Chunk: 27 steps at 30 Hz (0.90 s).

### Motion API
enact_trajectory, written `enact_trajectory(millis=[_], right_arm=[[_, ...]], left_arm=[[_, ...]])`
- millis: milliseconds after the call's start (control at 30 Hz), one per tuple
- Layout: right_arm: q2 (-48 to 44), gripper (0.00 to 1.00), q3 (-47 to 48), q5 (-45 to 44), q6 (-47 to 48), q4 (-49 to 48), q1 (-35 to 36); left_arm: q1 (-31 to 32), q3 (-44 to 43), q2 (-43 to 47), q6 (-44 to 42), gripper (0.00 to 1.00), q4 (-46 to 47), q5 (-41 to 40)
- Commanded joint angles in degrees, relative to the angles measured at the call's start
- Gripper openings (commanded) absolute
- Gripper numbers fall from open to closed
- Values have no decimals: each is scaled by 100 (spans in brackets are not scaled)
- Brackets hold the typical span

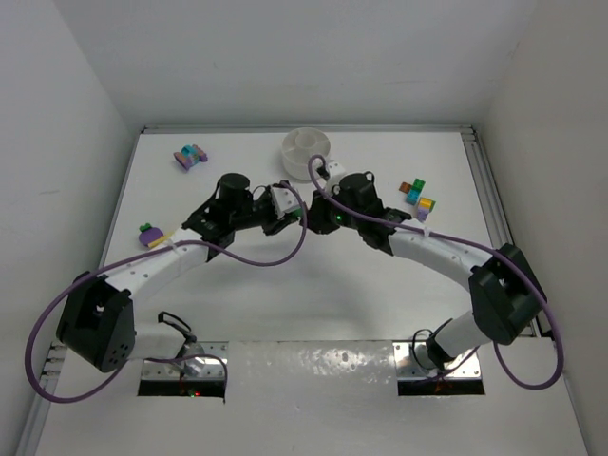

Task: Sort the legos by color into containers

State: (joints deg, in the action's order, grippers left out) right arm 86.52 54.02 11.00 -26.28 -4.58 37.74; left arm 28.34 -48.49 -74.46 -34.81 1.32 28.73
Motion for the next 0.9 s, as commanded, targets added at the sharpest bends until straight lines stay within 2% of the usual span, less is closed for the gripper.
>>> enact_trajectory(millis=[0,67,167,233,300,333,400,433,467,533,567,633,700,767,800,867], right_arm=[[-92,0,-567,-362,-1032,213,-880],[-109,0,-752,-554,-1221,115,-1301],[-13,0,-517,-1072,-871,246,-1339],[180,0,-227,-1083,-625,422,-1365],[277,0,-111,-978,-536,397,-1357],[321,0,-15,-908,-510,379,-1365],[374,0,38,-889,-439,388,-1365],[383,0,82,-907,-300,405,-1365],[374,0,117,-898,-220,414,-1357],[383,0,248,-881,-44,440,-1365],[400,0,302,-855,78,545,-1365],[436,0,485,-863,158,686,-1365],[462,0,592,-863,290,765,-1365],[480,0,618,-846,421,739,-1357],[506,0,671,-889,466,748,-1365],[550,0,733,-916,563,835,-1365]], left_arm=[[-100,-502,28,448,0,80,-1052],[-109,-609,28,387,0,-331,-1080],[-118,-714,45,282,0,-597,-940],[-109,-793,-25,308,0,-607,-983],[-135,-881,-139,561,0,-484,-1106],[-162,-969,-253,1067,0,-327,-1193],[-371,-1538,-858,1807,0,-273,-1274],[-469,-2150,-1478,2576,0,-342,-1099],[-574,-2495,-1823,2889,0,-387,-950],[-812,-3172,-2483,3425,0,-509,-738],[-856,-3811,-3052,3428,0,-545,-711],[-953,-4272,-3442,3726,0,-545,-877],[-1005,-4398,-3681,3875,0,-292,-948],[-1006,-3855,-3568,3859,0,743,-783],[-1006,-3626,-3524,3780,0,1547,-729],[-1014,-3133,-3523,3622,0,2159,-711]])
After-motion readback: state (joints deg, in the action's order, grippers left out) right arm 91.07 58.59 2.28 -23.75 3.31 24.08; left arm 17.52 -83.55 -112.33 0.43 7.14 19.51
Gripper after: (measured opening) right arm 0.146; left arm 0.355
